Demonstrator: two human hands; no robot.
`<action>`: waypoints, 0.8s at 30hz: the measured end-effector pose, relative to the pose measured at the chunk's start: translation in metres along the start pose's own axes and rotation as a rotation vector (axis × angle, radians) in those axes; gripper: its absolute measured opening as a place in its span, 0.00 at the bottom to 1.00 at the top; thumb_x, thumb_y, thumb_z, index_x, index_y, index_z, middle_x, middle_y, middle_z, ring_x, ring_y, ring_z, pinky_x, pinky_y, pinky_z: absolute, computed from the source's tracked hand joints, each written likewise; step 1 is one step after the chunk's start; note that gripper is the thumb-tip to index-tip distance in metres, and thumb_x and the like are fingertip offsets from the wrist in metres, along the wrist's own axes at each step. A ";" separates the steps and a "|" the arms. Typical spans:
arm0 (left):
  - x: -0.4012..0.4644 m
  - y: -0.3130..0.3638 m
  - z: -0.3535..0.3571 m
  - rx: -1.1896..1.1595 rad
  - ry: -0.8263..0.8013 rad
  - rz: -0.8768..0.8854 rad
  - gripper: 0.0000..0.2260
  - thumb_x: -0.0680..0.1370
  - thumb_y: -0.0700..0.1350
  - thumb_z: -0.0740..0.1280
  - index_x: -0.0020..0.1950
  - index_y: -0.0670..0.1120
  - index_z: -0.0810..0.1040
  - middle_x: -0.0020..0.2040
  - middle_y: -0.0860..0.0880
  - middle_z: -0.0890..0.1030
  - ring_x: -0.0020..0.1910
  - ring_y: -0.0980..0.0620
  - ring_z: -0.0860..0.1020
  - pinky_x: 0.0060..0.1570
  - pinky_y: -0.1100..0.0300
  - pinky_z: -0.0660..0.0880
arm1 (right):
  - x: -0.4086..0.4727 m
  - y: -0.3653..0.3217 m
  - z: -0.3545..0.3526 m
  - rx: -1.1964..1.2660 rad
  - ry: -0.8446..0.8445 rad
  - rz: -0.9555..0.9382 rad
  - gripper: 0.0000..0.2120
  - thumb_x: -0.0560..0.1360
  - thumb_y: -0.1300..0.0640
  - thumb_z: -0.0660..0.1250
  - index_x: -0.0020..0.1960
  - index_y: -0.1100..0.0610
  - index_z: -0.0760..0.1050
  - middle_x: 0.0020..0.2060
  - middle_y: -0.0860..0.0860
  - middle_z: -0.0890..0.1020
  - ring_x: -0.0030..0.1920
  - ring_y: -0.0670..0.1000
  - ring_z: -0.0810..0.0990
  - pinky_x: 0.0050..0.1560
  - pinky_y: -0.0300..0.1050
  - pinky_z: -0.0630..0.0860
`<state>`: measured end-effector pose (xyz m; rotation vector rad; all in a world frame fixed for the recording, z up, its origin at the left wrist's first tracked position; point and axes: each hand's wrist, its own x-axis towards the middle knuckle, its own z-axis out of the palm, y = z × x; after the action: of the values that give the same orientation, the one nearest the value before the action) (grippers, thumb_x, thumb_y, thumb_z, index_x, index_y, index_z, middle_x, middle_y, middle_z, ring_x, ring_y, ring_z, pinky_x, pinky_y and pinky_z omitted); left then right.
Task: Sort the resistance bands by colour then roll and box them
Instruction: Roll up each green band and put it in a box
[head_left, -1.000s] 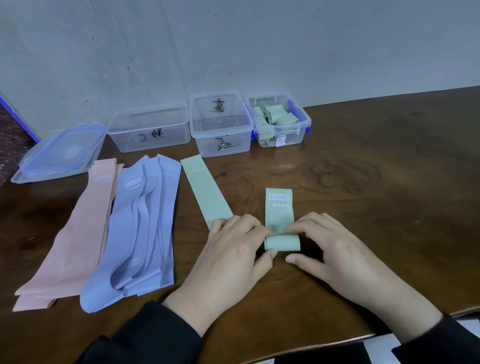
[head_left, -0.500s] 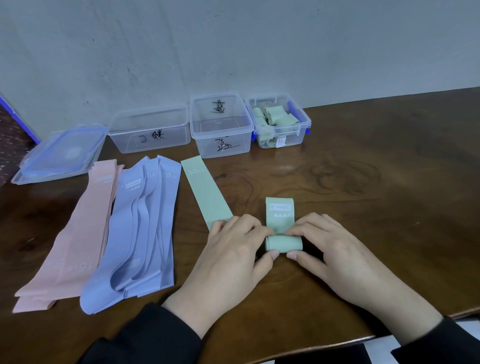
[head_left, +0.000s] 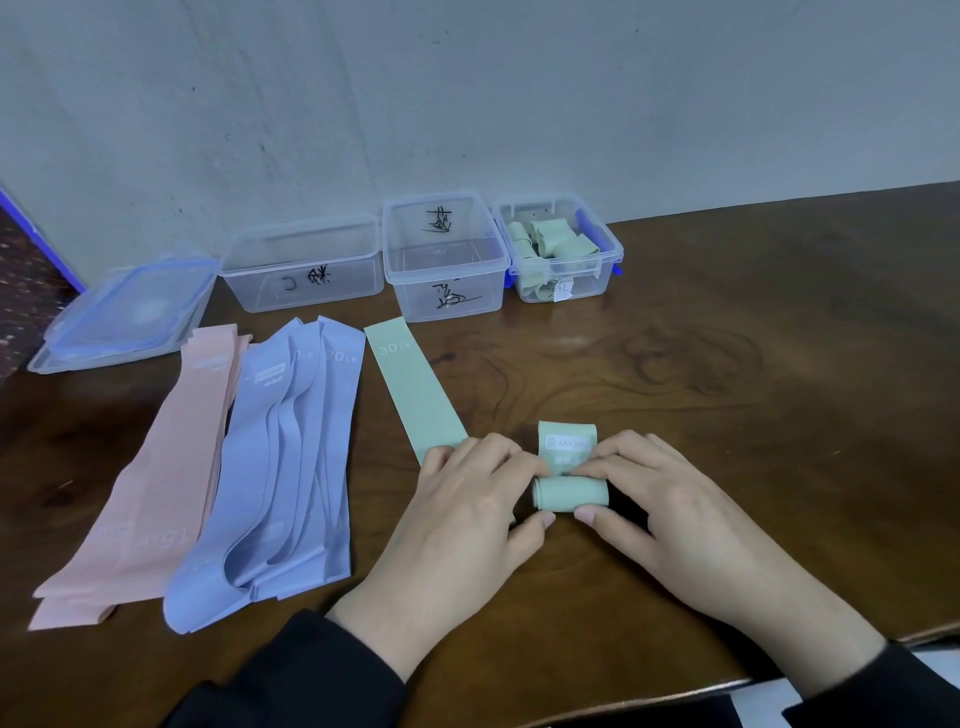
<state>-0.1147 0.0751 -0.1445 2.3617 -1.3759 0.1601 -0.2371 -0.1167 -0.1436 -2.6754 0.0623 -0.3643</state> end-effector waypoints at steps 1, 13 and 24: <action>0.000 0.000 0.000 -0.002 0.001 0.002 0.15 0.80 0.59 0.61 0.63 0.57 0.75 0.56 0.60 0.73 0.56 0.60 0.70 0.62 0.60 0.64 | 0.000 0.000 0.000 0.000 -0.001 -0.001 0.20 0.78 0.37 0.62 0.66 0.44 0.76 0.58 0.34 0.72 0.59 0.43 0.74 0.59 0.43 0.76; 0.000 0.000 -0.001 -0.026 -0.003 -0.007 0.17 0.79 0.60 0.59 0.64 0.56 0.75 0.56 0.61 0.72 0.57 0.61 0.70 0.62 0.60 0.65 | -0.001 0.001 0.001 0.018 0.019 -0.010 0.23 0.77 0.36 0.63 0.68 0.44 0.76 0.58 0.35 0.71 0.59 0.43 0.74 0.58 0.44 0.77; 0.000 0.001 -0.003 -0.036 -0.027 0.001 0.15 0.80 0.60 0.61 0.65 0.58 0.73 0.58 0.62 0.71 0.57 0.61 0.68 0.64 0.60 0.64 | -0.001 0.000 0.001 0.011 0.044 -0.008 0.19 0.78 0.37 0.63 0.64 0.44 0.77 0.53 0.35 0.71 0.56 0.43 0.74 0.52 0.43 0.77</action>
<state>-0.1155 0.0753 -0.1415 2.3418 -1.3813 0.1028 -0.2379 -0.1162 -0.1452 -2.6574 0.0624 -0.4253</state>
